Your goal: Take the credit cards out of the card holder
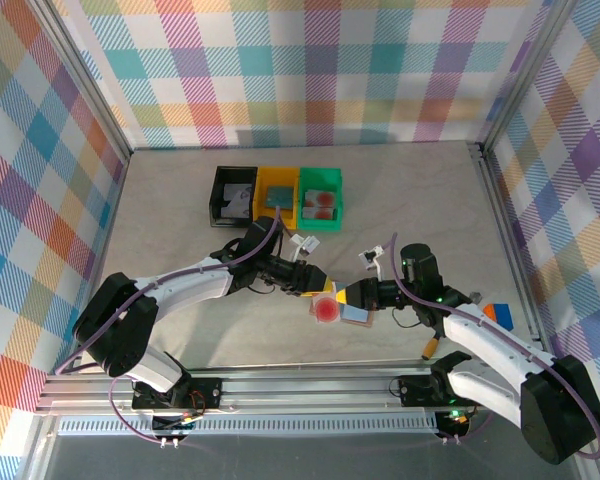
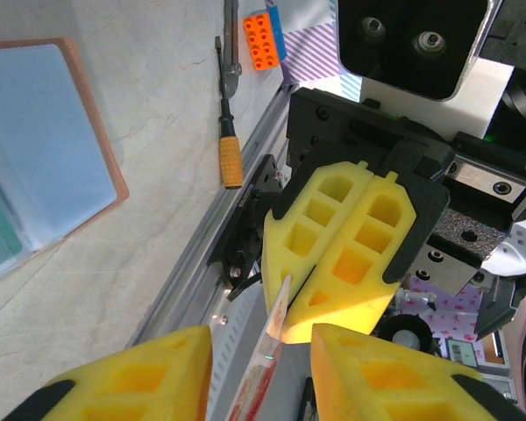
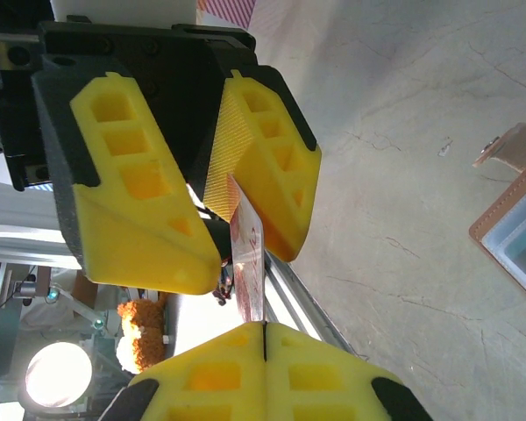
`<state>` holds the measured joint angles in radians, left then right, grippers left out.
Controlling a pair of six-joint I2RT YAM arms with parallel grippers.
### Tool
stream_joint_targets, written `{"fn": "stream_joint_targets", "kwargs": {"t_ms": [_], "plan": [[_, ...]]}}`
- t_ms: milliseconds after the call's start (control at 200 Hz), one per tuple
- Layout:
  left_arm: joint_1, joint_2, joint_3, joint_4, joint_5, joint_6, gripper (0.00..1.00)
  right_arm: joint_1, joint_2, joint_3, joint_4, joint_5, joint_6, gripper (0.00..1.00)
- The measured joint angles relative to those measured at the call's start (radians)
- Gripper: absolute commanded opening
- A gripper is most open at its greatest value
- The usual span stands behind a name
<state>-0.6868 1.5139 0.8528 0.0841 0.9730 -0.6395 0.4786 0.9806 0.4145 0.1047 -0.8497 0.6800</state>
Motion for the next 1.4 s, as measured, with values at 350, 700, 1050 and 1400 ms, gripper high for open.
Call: {"fn": "stream_joint_targets", "kwargs": {"t_ms": [350,700,1050,1400], "plan": [[0.0,0.0,-0.006,0.006,0.005,0.0,0.23,0.0,0.0,0.001,0.0,0.0,0.0,0.0],[0.0,-0.01,-0.007,0.021,0.012,-0.002,0.0,0.0,0.0,0.002,-0.001,0.008,0.0,0.0],[-0.003,-0.036,-0.013,0.021,-0.091,-0.014,0.0,0.001,-0.031,0.057,-0.098,0.092,-0.017,0.4],[-0.018,-0.062,-0.1,0.129,-0.406,-0.208,0.0,0.001,-0.098,0.093,-0.153,0.175,-0.014,0.68]]}}
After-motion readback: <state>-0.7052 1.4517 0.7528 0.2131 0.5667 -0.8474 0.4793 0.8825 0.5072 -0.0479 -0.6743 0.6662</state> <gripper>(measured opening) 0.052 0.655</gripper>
